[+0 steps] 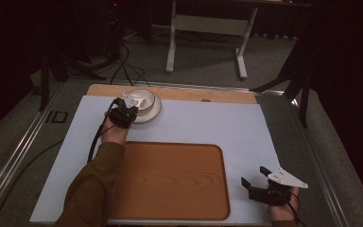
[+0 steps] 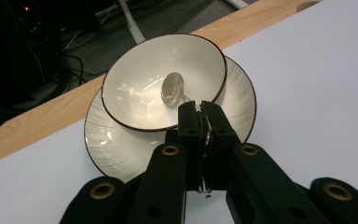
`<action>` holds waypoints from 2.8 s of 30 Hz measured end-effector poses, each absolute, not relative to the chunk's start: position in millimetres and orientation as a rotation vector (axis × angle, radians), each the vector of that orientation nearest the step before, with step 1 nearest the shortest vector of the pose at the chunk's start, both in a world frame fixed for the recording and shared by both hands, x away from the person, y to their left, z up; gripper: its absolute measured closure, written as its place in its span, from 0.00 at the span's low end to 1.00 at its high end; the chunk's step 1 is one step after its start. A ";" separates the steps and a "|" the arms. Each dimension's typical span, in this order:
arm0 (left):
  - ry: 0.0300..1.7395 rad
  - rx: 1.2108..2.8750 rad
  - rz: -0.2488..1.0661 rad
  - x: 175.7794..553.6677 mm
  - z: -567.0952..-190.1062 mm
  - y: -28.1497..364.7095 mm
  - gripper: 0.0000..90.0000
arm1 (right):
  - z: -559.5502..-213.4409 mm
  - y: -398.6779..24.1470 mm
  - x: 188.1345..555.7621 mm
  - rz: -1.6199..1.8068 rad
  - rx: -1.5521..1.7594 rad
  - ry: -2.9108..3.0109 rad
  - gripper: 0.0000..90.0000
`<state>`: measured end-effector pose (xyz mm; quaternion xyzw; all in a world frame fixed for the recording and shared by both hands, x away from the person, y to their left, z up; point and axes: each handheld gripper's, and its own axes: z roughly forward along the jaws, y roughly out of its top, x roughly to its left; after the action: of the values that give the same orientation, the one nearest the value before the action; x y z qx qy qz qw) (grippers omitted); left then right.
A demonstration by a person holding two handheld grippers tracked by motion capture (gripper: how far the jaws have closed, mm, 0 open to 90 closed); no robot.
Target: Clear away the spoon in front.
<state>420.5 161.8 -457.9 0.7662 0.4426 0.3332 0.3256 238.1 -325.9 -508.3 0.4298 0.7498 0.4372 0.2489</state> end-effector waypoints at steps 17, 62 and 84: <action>1.094 2.017 0.899 405.3 -443.8 161.2 0.99 | -508.1 -326.9 237.8 1.192 1.170 2.035 0.15; 0.889 1.967 0.941 323.2 -393.1 155.6 0.99 | -507.7 -326.8 237.1 1.192 1.174 2.031 0.15; 0.881 1.973 0.938 296.8 -407.8 163.0 0.98 | -507.6 -326.5 237.0 1.191 1.170 2.030 0.15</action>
<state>296.8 163.0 -407.8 0.7738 0.3454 0.3679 0.3828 237.0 -326.5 -507.6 0.4305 0.7471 0.4383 0.2537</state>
